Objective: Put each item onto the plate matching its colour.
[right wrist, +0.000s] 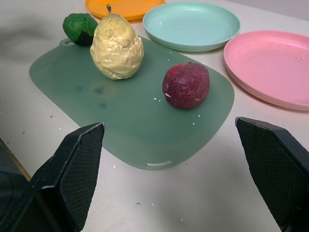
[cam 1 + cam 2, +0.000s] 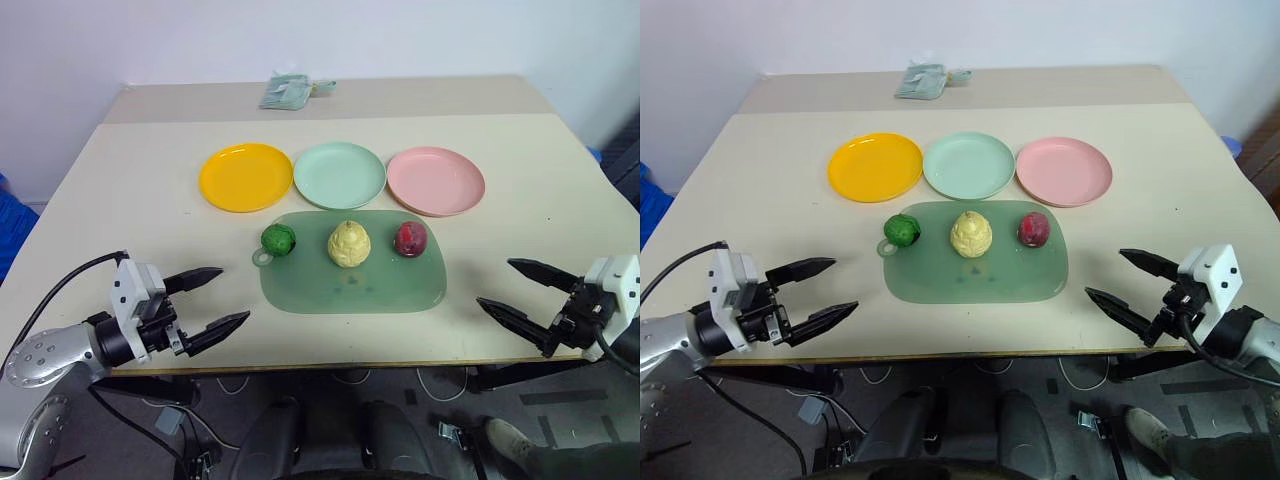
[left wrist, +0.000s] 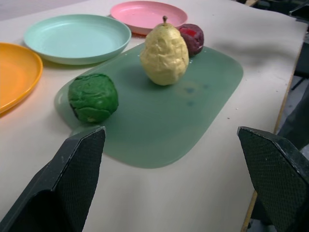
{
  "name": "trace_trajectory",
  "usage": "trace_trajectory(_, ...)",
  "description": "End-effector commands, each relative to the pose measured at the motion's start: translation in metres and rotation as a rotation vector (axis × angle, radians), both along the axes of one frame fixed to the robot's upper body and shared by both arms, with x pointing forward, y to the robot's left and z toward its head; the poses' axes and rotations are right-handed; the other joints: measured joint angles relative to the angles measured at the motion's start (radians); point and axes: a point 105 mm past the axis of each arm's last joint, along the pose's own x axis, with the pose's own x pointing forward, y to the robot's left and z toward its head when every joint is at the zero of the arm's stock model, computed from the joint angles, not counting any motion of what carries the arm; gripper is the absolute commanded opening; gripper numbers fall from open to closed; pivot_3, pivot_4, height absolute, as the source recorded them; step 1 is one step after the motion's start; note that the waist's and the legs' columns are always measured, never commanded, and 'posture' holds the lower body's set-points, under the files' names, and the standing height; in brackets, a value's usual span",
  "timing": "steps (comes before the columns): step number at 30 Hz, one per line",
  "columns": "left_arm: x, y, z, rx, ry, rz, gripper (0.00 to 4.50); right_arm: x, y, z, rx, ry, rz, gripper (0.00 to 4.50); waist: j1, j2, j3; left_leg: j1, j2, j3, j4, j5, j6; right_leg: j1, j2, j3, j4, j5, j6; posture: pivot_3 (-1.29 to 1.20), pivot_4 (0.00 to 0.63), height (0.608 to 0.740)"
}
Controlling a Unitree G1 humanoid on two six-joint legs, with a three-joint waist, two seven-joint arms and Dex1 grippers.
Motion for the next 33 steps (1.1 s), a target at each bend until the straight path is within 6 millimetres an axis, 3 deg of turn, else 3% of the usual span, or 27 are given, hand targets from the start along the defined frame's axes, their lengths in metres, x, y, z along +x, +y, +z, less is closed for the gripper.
trace_trajectory(1,0.0,0.007,0.004,0.003,-0.016,0.031,4.5,0.0,0.005,0.009,-0.026,-0.039,0.029,4.44,0.0,0.0,0.0,0.0,0.0,0.0,0.0,0.0,0.0,0.0,0.0,0.0,0.0,0.0,0.0,0.0,0.15,0.74)
trace_trajectory(23,0.007,0.014,-0.009,-0.021,-0.034,0.057,4.5,0.004,0.013,0.009,-0.009,-0.074,0.048,4.44,0.0,0.0,0.0,0.0,0.0,0.0,0.0,0.0,0.0,0.0,0.0,0.0,-0.001,0.0,0.0,0.0,0.15,0.74)
trace_trajectory(29,0.016,0.01,-0.004,-0.047,-0.05,0.078,4.5,0.003,0.01,0.008,-0.013,-0.082,0.049,4.44,0.0,0.0,0.0,0.0,0.0,0.0,0.0,0.0,0.0,0.0,0.0,0.0,-0.001,0.0,0.0,0.0,0.15,0.74)
trace_trajectory(33,0.026,0.004,0.001,-0.089,0.029,0.15,4.5,0.003,0.018,0.014,-0.002,-0.117,0.092,4.44,-0.001,0.0,0.0,0.0,0.0,0.0,0.0,0.0,0.0,0.0,0.0,0.0,-0.001,0.0,0.0,0.0,0.15,0.74)
